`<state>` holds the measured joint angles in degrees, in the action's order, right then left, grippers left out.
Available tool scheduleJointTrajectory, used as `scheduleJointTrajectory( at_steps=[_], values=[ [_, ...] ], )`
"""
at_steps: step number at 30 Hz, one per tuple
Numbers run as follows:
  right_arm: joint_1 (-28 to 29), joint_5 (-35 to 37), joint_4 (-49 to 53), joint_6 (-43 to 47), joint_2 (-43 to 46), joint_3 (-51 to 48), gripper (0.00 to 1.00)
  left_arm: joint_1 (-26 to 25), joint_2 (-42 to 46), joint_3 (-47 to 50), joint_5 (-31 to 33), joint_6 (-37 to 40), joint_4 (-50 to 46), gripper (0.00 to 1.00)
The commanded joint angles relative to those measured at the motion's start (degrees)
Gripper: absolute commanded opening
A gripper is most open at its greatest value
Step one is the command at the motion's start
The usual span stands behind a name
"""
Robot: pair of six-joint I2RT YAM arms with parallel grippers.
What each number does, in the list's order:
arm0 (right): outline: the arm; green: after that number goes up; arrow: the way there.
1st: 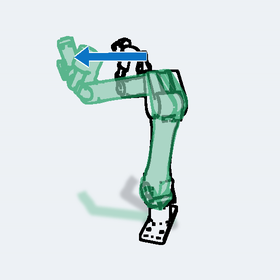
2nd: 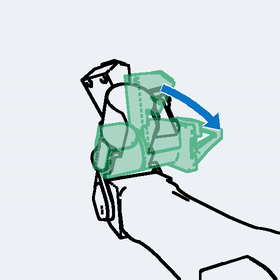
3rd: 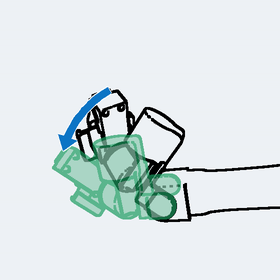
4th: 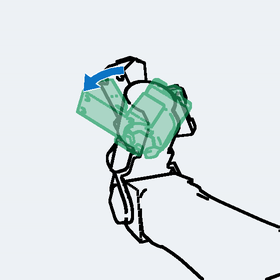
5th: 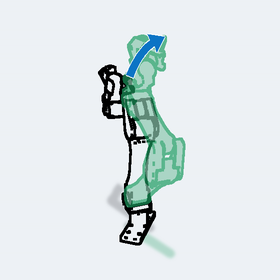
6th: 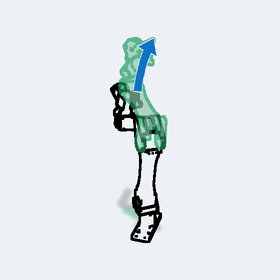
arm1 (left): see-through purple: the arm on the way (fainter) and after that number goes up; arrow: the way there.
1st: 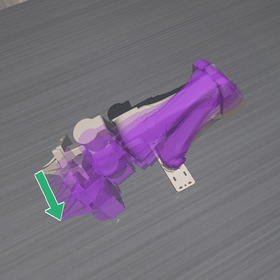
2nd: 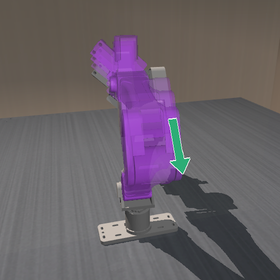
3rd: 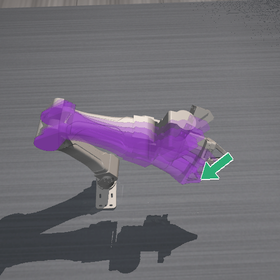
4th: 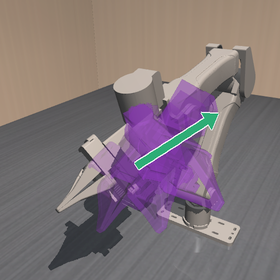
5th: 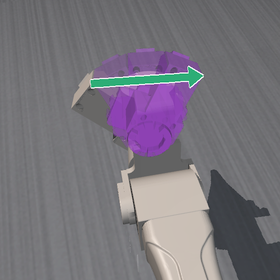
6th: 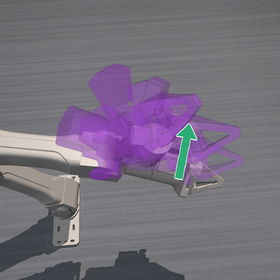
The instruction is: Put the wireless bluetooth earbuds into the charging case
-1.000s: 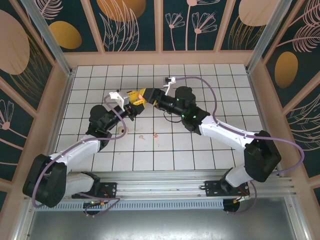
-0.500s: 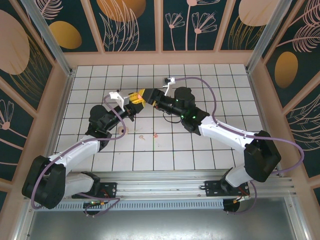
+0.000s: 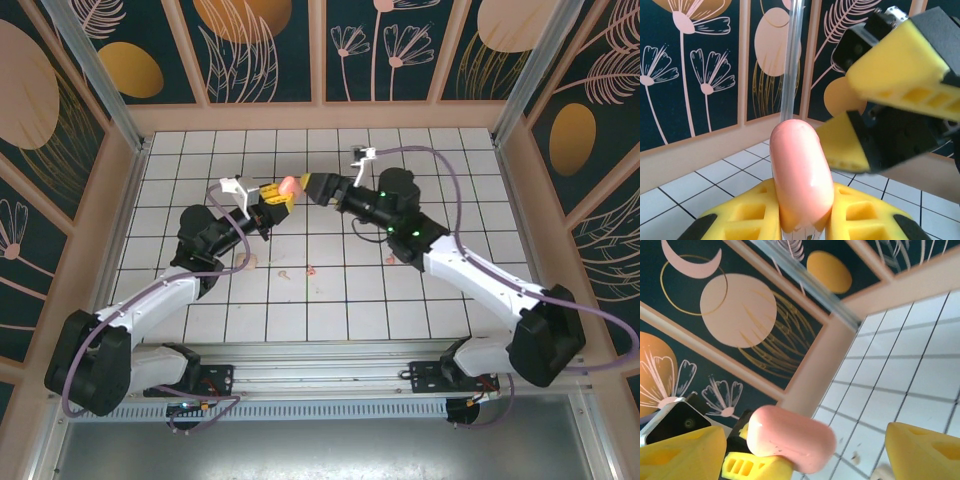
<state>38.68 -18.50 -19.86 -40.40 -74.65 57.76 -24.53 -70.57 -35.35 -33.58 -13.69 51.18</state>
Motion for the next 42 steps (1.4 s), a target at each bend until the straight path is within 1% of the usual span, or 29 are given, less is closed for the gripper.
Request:
scheduleJointTrajectory(
  at_steps=[1,4,8,12,16,17,21,23,26,30,34,39,42],
  values=[
    [-2.29,-4.26,1.29,9.69,3.06,-1.26,0.82,0.14,-1.01,-1.65,-2.32,-3.39,2.69,0.19],
    [-3.96,-6.57,3.06,15.24,4.33,-0.85,0.8,0.11,-1.72,-1.73,-3.52,-5.1,4.31,0.19],
    [-6.65,-11.65,9.5,22.04,3.74,3.23,0.76,0.15,-1.85,-2.35,-4.99,-5.5,4.11,0.19],
    [-6.95,-16.15,13.86,31.58,3.87,5.84,0.72,0.13,-1.66,-2.34,-6.56,-6.05,4.8,0.19],
    [-6.96,-20.09,18.19,38.7,3.6,8.33,0.69,0.14,-1.74,-2.65,-8.23,-6.76,5.43,0.19],
    [-8.96,-21.11,19.39,40.09,3.26,9.2,0.69,0.12,-1.92,-2.48,-8.51,-6.95,5.99,0.19],
    [-11.45,-25.65,23.06,43.55,1.54,12.39,0.67,0.13,-3.11,-2.7,-9.95,-8.09,7.95,0.19],
    [-12.07,-27.47,24.67,45.58,0.88,14.03,0.67,0.11,-3.98,-2.58,-10.78,-10.13,10.73,0.19],
    [-12.41,-28.98,26.68,48.14,0.05,15.8,0.66,0.15,-4.48,-2.19,-10.64,-12.0,13.48,0.18],
    [-12.75,-30.88,27.93,51.43,-0.56,16.65,0.66,0.34,-4.4,-2.1,-10.19,-12.34,14.58,0.18],
    [-12.91,-34.1,29.54,56.7,-0.67,16.63,0.64,1.65,-4.73,-1.74,-10.99,-14.65,17.12,0.18],
    [-13.16,-34.23,32.2,59.96,-1.19,17.76,0.64,3.82,-5.98,-2.07,-13.84,-19.48,21.59,0.17],
    [-13.43,-34.62,34.43,61.75,-2.13,19.48,0.64,4.13,-5.84,-2.57,-14.86,-20.43,22.64,0.17]
  ],
)
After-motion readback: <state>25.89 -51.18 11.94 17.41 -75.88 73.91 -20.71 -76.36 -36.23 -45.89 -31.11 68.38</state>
